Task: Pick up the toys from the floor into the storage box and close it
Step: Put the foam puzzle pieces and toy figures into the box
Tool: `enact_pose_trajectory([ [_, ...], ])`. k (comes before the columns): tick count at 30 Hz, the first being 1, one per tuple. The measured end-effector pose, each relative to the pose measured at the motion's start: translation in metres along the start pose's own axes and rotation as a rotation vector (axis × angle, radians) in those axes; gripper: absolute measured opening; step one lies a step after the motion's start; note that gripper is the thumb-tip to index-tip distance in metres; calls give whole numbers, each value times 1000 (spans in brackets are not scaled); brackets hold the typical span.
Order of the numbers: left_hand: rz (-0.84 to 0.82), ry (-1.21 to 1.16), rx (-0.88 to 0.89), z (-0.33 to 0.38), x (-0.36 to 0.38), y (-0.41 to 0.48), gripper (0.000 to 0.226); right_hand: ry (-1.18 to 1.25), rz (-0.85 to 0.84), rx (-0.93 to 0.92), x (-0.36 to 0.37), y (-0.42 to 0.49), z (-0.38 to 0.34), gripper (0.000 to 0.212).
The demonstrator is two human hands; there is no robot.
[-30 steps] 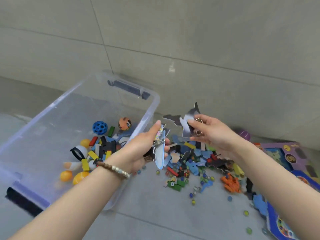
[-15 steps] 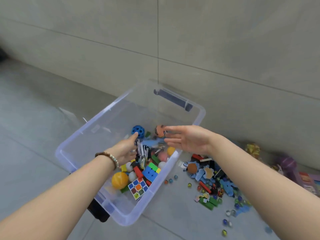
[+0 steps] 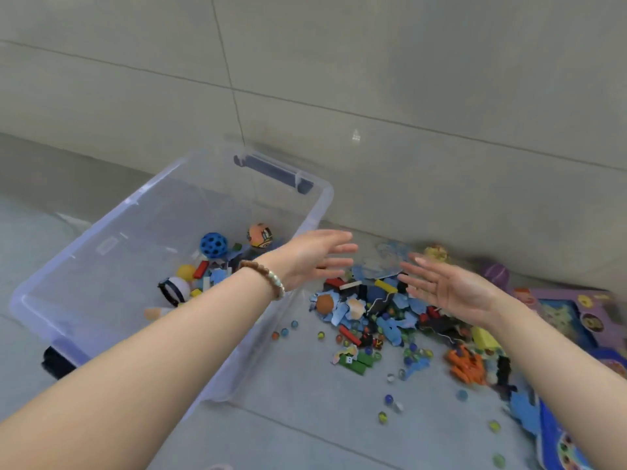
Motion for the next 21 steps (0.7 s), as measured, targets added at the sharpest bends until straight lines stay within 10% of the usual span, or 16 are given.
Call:
enact_pose_trajectory([
  [6, 55, 225, -199, -85, 31, 77, 38, -406, 277, 100, -89, -12, 54, 34],
  [21, 212, 514, 22, -175, 21, 131, 20, -197, 689, 162, -104, 51, 150, 25],
])
Point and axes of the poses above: each hand's wrist, its own y-axis towards the middle knuckle, its own x-axis out of the palm, z = x × y, the point moved 4 cm from there along y, towards the middle knuckle, and after that the axes turned 14 degrees about -z, right-handed, at the moved point
